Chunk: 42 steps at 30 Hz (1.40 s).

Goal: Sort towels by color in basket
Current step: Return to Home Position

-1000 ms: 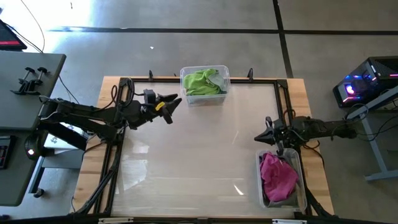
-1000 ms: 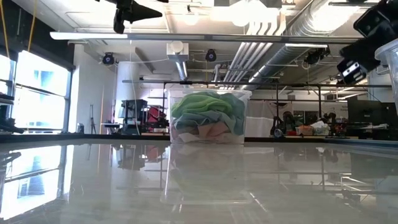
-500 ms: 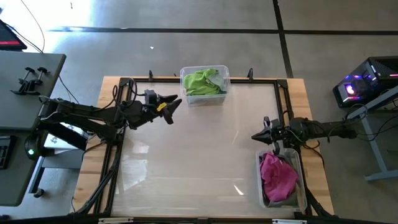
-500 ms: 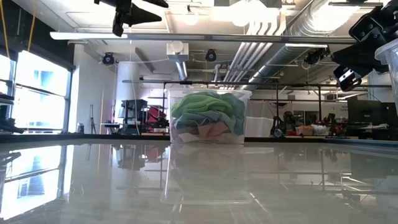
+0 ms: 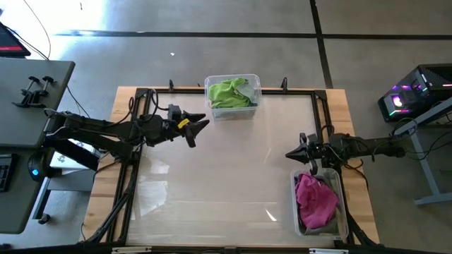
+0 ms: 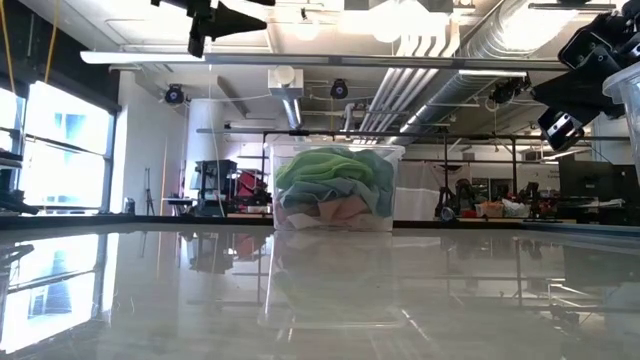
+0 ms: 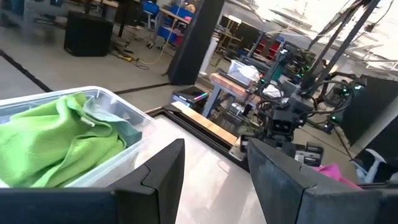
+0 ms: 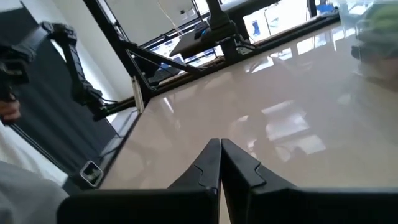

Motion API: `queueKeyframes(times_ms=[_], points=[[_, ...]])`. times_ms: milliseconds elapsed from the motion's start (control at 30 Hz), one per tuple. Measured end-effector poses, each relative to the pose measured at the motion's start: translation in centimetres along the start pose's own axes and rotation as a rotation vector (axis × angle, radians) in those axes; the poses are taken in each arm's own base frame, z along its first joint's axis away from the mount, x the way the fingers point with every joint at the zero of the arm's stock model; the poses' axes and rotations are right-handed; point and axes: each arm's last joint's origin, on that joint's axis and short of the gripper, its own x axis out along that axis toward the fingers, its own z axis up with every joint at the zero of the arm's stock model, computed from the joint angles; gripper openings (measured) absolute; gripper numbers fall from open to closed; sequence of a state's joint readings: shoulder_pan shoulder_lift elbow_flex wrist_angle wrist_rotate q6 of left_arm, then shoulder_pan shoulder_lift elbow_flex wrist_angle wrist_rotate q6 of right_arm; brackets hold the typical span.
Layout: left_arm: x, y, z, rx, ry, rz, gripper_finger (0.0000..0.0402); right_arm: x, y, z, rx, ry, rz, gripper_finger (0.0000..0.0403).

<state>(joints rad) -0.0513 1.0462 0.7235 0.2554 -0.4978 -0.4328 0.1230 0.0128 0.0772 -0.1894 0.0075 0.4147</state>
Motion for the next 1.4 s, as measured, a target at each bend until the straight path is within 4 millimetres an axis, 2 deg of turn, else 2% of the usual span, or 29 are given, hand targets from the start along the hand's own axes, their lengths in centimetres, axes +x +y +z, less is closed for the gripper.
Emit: queueKeyframes(times_ms=[833,1033,1200,1400], points=[[-0.1,-0.2,-0.1,-0.027,0.004,-0.013,0.0162,0.0,0.0,0.0,0.031,0.000,0.000,0.0000],[-0.2,-0.4,-0.3,0.025,0.011,-0.028,0.0162,0.0,0.0,0.0,0.030,0.000,0.000,0.0001],[-2.5,-0.1,0.0,-0.039,-0.013,-0.089,0.0162,0.0,0.0,0.0,0.030,-0.001,0.000,0.0001],[-5.8,1.6,0.0,-0.062,-0.113,-0.147,0.0162,0.0,0.0,0.0,0.031,0.000,0.000,0.0001]])
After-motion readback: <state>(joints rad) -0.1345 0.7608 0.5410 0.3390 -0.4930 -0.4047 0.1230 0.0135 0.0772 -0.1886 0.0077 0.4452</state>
